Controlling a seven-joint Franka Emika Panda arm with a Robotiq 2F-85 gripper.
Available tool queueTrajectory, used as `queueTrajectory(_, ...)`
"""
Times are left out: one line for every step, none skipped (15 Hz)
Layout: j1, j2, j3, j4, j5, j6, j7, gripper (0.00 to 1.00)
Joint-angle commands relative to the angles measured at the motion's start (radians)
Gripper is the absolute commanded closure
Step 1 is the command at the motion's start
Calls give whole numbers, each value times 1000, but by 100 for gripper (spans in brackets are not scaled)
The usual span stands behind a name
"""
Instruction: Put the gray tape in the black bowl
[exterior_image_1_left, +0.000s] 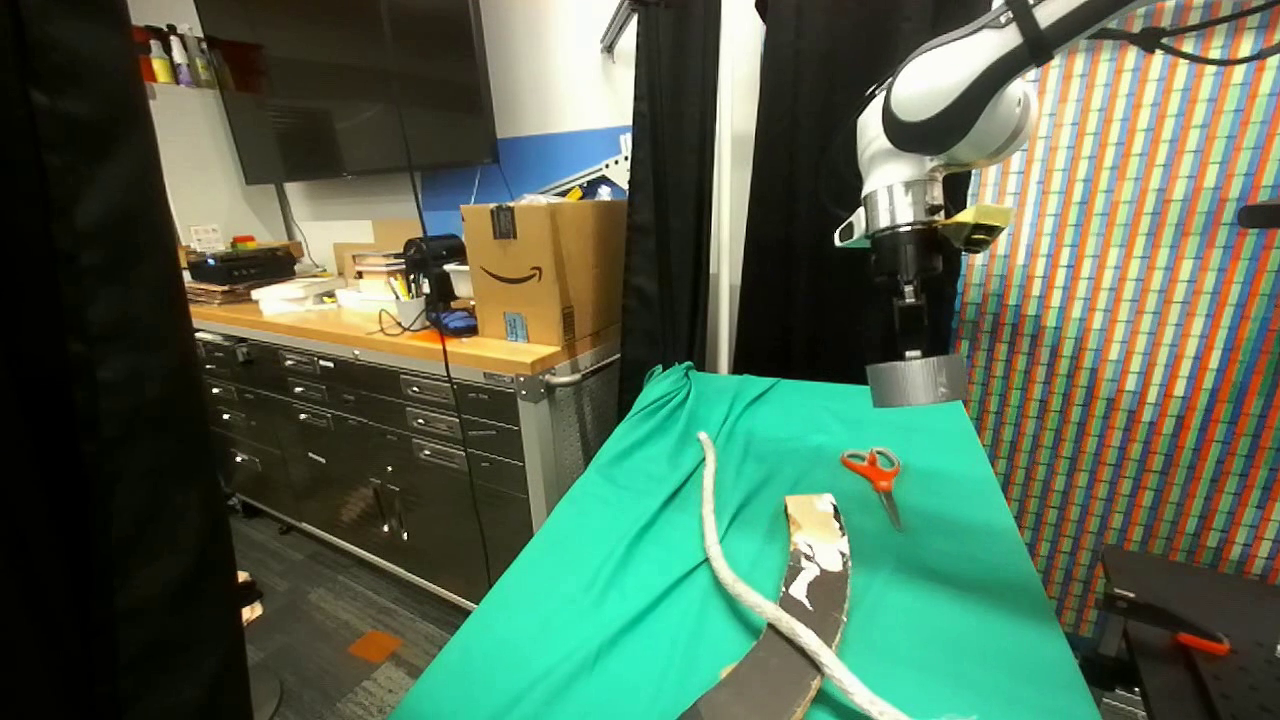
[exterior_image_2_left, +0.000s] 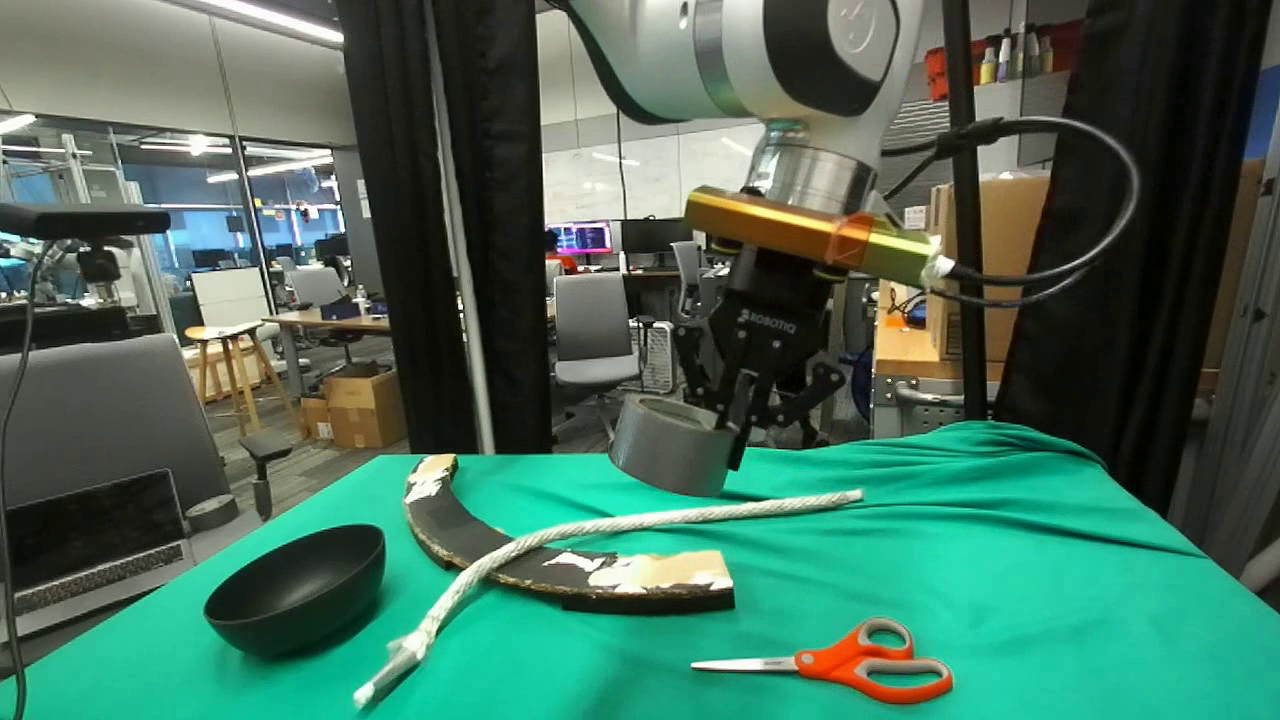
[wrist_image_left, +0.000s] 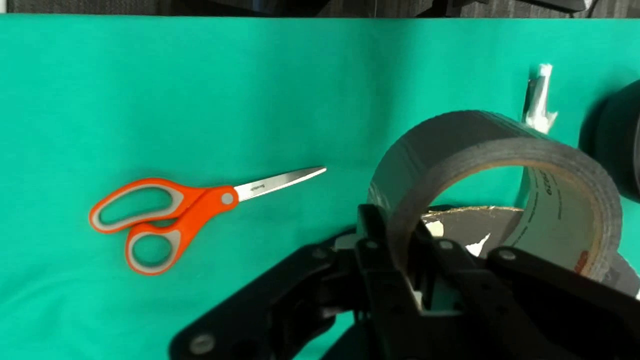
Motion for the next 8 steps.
queueTrajectory(57, -58, 38, -111, -10, 133, 88, 89)
queueTrajectory(73, -58, 53, -126, 0, 167, 122, 89)
queueTrajectory(94, -56, 71, -141, 17, 204, 176, 89)
queueTrajectory(115, -51, 90, -150, 35, 231, 230, 89)
queueTrajectory(137, -49, 111, -161, 50, 260, 287, 89)
queueTrajectory(159, -44, 133, -170, 61, 290, 342, 89)
queueTrajectory(180, -40, 154, -176, 70, 317, 394, 89)
queueTrajectory(200, -36, 173, -186, 82, 339, 448, 89)
